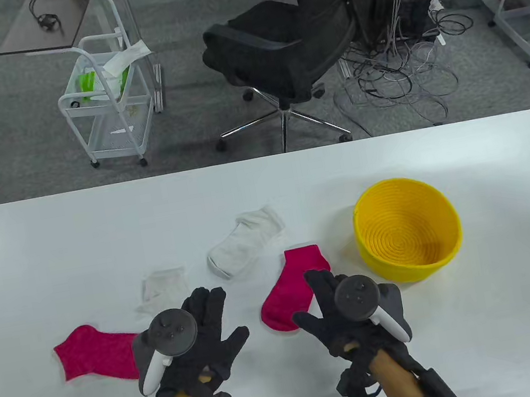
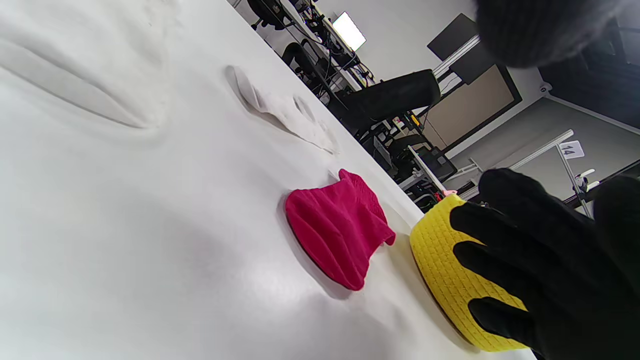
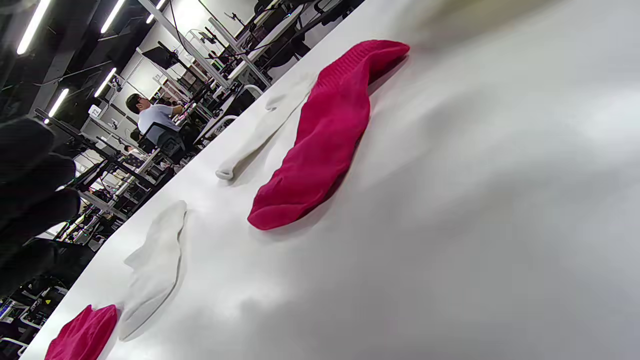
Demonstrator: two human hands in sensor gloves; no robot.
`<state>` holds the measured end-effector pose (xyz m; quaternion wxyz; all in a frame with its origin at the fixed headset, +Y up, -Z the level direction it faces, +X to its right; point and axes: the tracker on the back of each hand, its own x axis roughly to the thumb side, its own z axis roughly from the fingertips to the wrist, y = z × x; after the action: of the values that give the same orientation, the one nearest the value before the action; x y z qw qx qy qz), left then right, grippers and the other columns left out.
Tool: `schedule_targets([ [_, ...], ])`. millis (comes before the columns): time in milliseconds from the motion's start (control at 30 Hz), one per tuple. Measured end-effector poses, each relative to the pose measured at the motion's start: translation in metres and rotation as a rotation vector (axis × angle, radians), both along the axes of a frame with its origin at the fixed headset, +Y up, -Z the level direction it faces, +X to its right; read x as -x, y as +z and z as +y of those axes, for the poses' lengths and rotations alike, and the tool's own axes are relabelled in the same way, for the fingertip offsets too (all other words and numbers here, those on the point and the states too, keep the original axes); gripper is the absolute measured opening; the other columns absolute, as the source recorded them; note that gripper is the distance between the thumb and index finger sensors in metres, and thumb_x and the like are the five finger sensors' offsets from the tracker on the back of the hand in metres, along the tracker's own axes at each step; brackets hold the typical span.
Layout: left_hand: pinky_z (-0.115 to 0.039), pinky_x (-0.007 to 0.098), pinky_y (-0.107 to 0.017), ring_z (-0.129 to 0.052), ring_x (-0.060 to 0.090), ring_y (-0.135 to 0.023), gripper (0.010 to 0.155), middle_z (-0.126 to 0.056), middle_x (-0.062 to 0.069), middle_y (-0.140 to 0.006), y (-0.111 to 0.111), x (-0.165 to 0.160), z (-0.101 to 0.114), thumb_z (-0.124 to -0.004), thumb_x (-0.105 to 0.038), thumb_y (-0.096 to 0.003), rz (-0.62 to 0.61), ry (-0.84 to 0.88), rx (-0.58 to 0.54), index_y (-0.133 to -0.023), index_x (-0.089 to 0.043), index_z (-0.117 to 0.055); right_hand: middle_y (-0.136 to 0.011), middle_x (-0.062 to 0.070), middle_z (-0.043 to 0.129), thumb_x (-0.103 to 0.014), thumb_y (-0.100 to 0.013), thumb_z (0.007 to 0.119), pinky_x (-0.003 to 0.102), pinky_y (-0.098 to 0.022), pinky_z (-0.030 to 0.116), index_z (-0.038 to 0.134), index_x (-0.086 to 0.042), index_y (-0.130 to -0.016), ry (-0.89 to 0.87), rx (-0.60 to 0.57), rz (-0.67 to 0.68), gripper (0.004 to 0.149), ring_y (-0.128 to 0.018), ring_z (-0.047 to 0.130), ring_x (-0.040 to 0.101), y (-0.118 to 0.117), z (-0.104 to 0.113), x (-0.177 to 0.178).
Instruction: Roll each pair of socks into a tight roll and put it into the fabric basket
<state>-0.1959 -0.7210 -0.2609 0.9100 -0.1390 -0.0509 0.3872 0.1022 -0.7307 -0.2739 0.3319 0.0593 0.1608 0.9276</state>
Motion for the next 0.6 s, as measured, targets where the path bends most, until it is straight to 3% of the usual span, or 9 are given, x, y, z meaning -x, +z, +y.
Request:
schedule_targets([
  [600, -0.007, 0.057, -0.072, -0.006, 0.028, -0.110, 0.084, -0.006, -0.003, -0.113, 0.0006, -0.0005, 0.0014, -0.069, -0.064, -0.0373, -0.004, 0.019, 0.003, -0.104, -0.042, -0.024, -0.120, 0.006, 0.025, -0.081, -0.035, 0.054, 0.071, -0.070, 0.033, 0.021, -0.035, -0.109, 0.011, 0.014, 0.023, 0.093, -0.111, 0.022, 0.044, 0.0005, -0.0002, 0.0006],
])
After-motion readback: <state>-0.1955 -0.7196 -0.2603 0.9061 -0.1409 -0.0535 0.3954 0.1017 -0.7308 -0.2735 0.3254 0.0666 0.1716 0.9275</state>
